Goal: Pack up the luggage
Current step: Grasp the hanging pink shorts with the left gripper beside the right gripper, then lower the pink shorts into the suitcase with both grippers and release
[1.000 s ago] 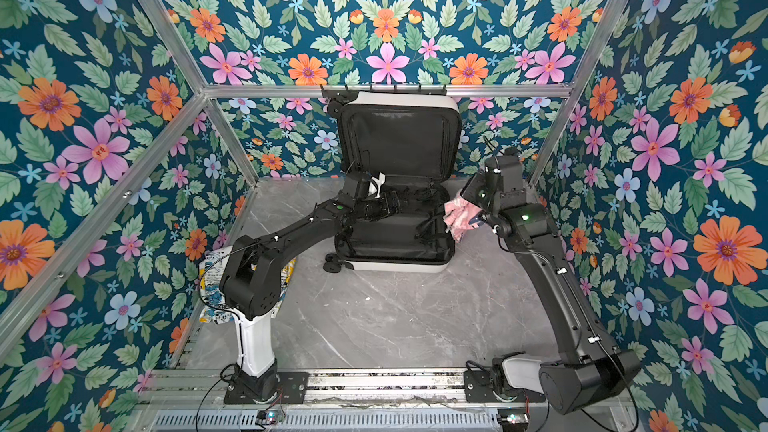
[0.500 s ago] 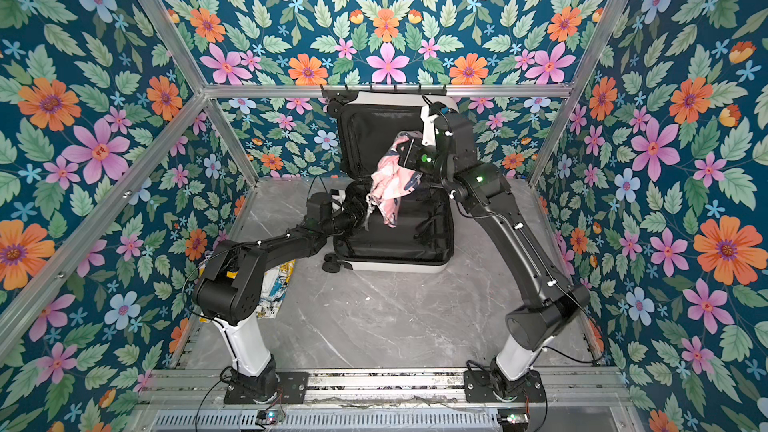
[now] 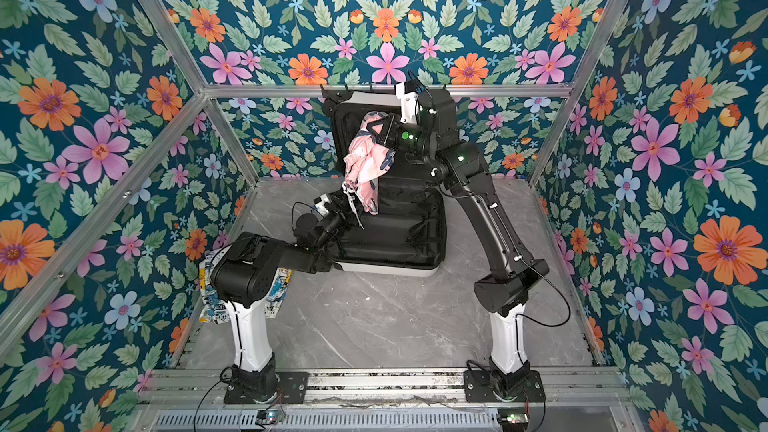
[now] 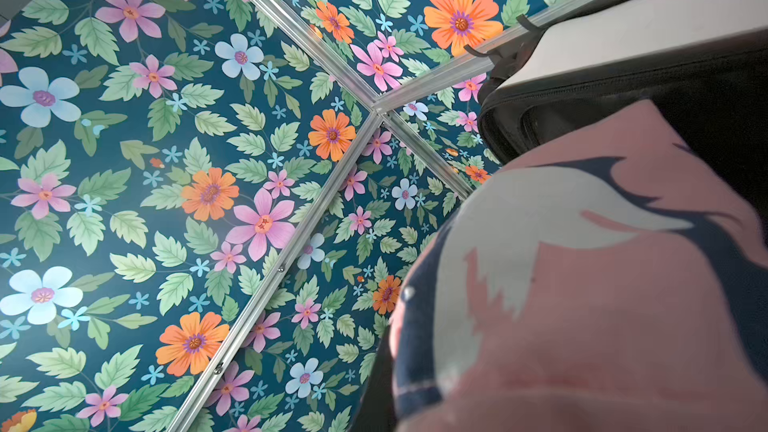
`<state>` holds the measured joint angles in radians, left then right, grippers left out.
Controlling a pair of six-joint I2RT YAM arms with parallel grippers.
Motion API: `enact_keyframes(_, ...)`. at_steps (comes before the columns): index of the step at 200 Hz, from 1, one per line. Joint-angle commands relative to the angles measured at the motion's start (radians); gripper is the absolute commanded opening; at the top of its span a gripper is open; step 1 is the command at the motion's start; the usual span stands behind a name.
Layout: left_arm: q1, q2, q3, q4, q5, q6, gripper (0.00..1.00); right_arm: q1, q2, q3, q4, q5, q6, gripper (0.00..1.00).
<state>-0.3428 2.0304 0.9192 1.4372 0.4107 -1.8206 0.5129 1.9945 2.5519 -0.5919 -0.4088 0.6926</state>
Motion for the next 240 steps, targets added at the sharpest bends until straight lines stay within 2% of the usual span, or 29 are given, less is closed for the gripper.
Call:
enact_keyframes(1, -0.010, 0.002, 0.030, 0.116, 0.008, -0.074, 0.94, 0.003, 0.004, 0.009, 0.046, -0.041, 0.033, 0.00)
enact_keyframes(44, -0.038, 0.037, 0.047, 0.198, -0.016, -0.149, 0.94, 0.007, 0.009, 0.002, 0.111, -0.064, 0.082, 0.00)
enact_keyframes(78, -0.046, 0.033, 0.044, 0.174, -0.015, -0.129, 0.95, 0.021, 0.016, 0.023, 0.127, -0.070, 0.102, 0.00)
enact_keyframes(165, -0.084, 0.062, 0.093, 0.238, -0.053, -0.190, 0.93, 0.037, 0.008, 0.004, 0.156, -0.085, 0.134, 0.00)
enact_keyframes(181, -0.084, 0.052, 0.093, 0.238, -0.057, -0.191, 0.82, 0.038, -0.017, -0.037, 0.161, -0.073, 0.125, 0.00)
enact_keyframes(204, -0.082, 0.047, 0.090, 0.239, -0.054, -0.199, 0.53, 0.036, -0.055, -0.101, 0.184, -0.057, 0.118, 0.00)
enact_keyframes(240, -0.068, 0.034, 0.073, 0.239, -0.042, -0.208, 0.26, 0.035, -0.086, -0.144, 0.174, -0.039, 0.102, 0.00)
